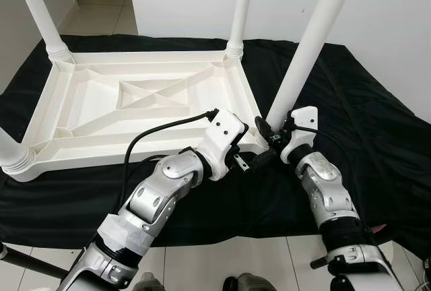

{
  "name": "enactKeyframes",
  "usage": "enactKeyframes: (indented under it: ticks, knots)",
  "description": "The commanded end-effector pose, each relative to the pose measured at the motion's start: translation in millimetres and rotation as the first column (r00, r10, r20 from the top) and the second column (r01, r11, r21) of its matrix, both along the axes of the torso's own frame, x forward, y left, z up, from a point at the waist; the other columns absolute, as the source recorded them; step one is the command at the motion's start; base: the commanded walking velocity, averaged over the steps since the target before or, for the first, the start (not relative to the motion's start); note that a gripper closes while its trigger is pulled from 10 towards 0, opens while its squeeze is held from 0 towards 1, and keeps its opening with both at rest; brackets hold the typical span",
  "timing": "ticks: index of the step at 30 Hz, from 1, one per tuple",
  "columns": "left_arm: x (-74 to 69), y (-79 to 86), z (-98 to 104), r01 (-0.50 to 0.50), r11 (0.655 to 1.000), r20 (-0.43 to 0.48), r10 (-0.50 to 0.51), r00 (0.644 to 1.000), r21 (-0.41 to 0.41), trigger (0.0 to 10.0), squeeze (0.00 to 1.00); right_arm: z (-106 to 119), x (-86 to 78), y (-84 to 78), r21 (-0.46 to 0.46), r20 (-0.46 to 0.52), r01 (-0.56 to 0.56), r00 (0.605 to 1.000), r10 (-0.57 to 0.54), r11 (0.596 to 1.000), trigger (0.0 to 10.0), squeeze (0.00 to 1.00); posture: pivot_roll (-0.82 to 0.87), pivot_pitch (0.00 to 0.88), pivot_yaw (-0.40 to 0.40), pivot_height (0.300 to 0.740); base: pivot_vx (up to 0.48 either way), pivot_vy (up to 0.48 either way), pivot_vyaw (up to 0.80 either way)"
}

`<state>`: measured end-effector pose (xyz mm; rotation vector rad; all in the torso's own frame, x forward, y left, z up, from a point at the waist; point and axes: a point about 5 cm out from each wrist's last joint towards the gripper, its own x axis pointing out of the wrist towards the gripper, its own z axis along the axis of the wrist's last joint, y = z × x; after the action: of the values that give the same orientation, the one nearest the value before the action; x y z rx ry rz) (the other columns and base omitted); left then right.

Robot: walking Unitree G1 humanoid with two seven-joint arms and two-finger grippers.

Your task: Building children table

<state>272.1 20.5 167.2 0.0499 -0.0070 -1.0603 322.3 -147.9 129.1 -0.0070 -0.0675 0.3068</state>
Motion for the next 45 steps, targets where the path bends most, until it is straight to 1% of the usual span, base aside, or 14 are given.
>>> enactKeyframes:
  ticks: [1,8,9,17,20,24,25,27,28,32,33,37,38,45]
  knots:
    - [-5.6,-3.2,-4.6,0.074,0.997,-0.021,-0.074,0.997,0.009,10.0,0.00,-16.9,-4.2,1.1,-0.011,-0.085,0.017,0.996,-0.018,1.000,10.0,0.00,0.05,0.000,-0.040,0.740,0.000,0.000,0.00]
    - [-5.5,-2.3,-6.0,0.061,0.998,-0.027,-0.061,0.998,0.007,10.0,0.00,-18.0,-5.8,9.9,0.035,-0.109,0.137,0.985,-0.133,0.990,10.0,0.00,0.06,0.000,-0.046,0.740,0.000,0.000,0.00]
    - [-4.7,-2.2,-5.7,0.054,0.999,-0.026,-0.054,0.998,0.006,10.0,0.00,-17.0,-6.1,14.5,0.052,-0.116,0.236,0.966,-0.229,0.970,10.0,0.00,0.07,0.000,-0.048,0.740,0.000,0.000,0.00]
    - [1.3,4.1,-2.9,0.009,1.000,-0.012,-0.009,1.000,0.006,10.0,0.00,-13.8,-11.8,29.3,0.075,-0.117,0.366,0.927,-0.357,0.927,10.0,0.00,0.08,0.011,-0.047,0.740,0.000,0.000,0.00]
    - [2.9,4.8,-2.3,0.001,1.000,-0.010,-0.001,1.000,0.006,10.0,0.00,-12.7,-12.4,30.1,0.085,-0.119,0.366,0.927,-0.355,0.927,10.0,0.00,0.08,0.015,-0.046,0.740,0.000,0.000,0.00]
    - [9.6,6.3,3.9,-0.015,1.000,-0.001,0.015,1.000,-0.003,10.0,0.00,-6.1,-12.8,13.9,0.112,-0.096,0.376,0.925,-0.367,0.920,10.0,0.00,0.05,0.040,-0.023,0.740,0.000,0.000,0.00]
    - [11.4,6.6,6.5,-0.012,1.000,0.001,0.012,1.000,-0.008,10.0,0.00,-2.7,-13.3,7.1,0.108,-0.072,0.377,0.926,-0.371,0.920,10.0,0.85,0.05,0.053,-0.017,0.740,0.000,0.000,0.00]
    - [11.4,6.6,6.5,-0.012,1.000,0.001,0.012,1.000,-0.008,10.0,0.00,-2.7,-13.3,7.1,0.108,-0.072,0.377,0.926,-0.371,0.920,10.0,0.85,0.05,0.053,-0.017,0.740,0.000,0.000,0.00]
    - [13.4,6.7,8.2,-0.010,1.000,0.004,0.010,1.000,-0.008,10.0,0.00,-0.1,-14.0,1.1,0.117,-0.058,0.373,0.928,-0.368,0.921,10.0,1.00,0.05,0.052,-0.006,0.740,0.000,0.000,0.00]
    - [18.8,9.1,11.3,-0.009,1.000,0.010,0.009,1.000,-0.006,10.0,0.00,3.3,-14.3,-7.5,0.105,-0.023,0.369,0.929,-0.368,0.924,10.0,1.00,0.05,0.036,-0.014,0.740,0.000,0.000,0.00]
    - [24.6,16.4,15.1,-0.030,0.999,0.029,0.031,0.999,-0.012,10.0,0.00,7.4,-13.9,-1.3,0.104,0.013,0.316,0.948,-0.319,0.943,10.0,1.00,0.07,0.006,-0.052,0.740,0.000,0.000,0.00]
    - [28.6,21.9,16.3,-0.069,0.998,0.050,0.069,0.996,-0.004,10.0,0.00,8.3,-13.8,6.4,0.104,0.016,0.270,0.962,-0.273,0.957,10.0,1.00,0.08,0.000,-0.057,0.740,0.000,0.000,0.00]
    - [29.7,22.5,18.1,-0.091,0.996,0.045,0.092,0.995,-0.025,10.0,0.00,9.7,-14.4,8.7,0.103,0.021,0.228,0.973,-0.231,0.968,10.0,0.00,0.09,0.010,-0.061,0.740,0.000,0.000,0.00]
    - [22.4,20.8,19.0,-0.105,0.993,0.034,0.107,0.994,-0.046,10.0,0.00,11.3,-16.3,9.5,0.068,0.028,0.060,0.998,-0.062,0.996,10.0,0.00,0.12,0.033,-0.077,0.740,0.000,0.000,0.00]
